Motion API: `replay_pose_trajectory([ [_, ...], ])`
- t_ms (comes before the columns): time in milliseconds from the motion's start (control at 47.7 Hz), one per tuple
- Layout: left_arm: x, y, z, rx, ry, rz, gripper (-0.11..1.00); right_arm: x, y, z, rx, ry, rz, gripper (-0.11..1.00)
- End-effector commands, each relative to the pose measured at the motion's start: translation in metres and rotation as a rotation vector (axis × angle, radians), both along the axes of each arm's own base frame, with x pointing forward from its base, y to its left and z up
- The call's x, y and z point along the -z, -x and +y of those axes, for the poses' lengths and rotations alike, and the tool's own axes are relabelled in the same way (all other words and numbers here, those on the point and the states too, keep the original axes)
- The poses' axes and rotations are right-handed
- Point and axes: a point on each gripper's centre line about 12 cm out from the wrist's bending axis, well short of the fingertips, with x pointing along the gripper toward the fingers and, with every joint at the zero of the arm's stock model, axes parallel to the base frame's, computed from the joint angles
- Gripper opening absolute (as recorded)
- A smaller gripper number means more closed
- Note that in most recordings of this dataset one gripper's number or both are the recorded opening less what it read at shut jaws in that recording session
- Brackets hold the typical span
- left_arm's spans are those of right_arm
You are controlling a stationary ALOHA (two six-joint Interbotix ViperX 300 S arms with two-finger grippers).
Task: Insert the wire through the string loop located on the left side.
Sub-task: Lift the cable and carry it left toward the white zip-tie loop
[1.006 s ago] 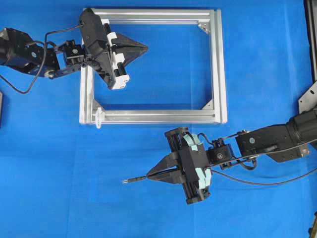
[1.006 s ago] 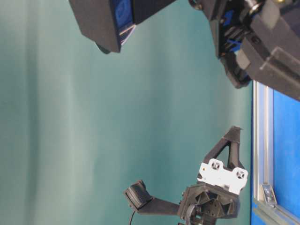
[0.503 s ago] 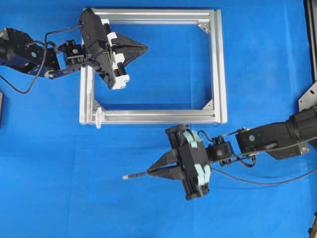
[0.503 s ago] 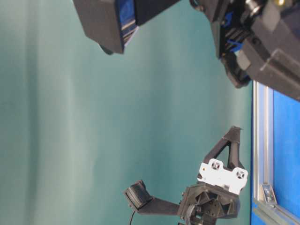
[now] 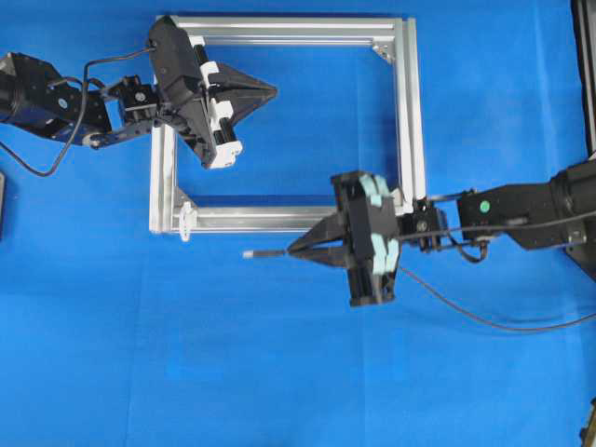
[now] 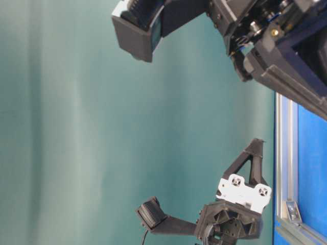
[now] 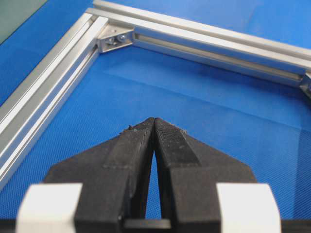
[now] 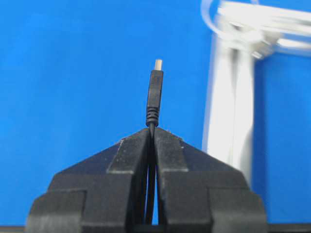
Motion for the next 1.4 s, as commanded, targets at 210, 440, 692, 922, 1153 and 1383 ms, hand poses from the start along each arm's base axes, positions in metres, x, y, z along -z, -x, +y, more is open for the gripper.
replay_pose_trajectory([
  [210,-0.016,-0.002,0.0,0.002,-0.015,-0.047,0.0,-0.011,0.0,-0.032,0.078,0.011,-0.036,0.0],
  [440,-0.016,-0.002,0.0,0.002,-0.015,-0.047,0.0,-0.011,0.001,-0.036,0.087,0.013,-0.045,0.0],
  [692,-0.016,-0.002,0.0,0.002,-0.015,-0.047,0.0,-0.01,-0.008,-0.035,0.084,0.013,-0.064,0.0],
  [922,-0.016,-0.002,0.0,0.002,-0.015,-0.045,0.0,-0.008,-0.031,-0.036,0.086,0.012,-0.078,0.0],
  [1153,-0.016,-0.001,0.0,0.002,-0.015,-0.045,0.0,-0.007,-0.052,-0.035,0.08,0.017,-0.093,0.0],
  [1383,-0.016,-0.001,0.0,0.002,-0.015,-0.045,0.0,-0.001,-0.068,-0.034,0.076,0.02,-0.086,0.0],
])
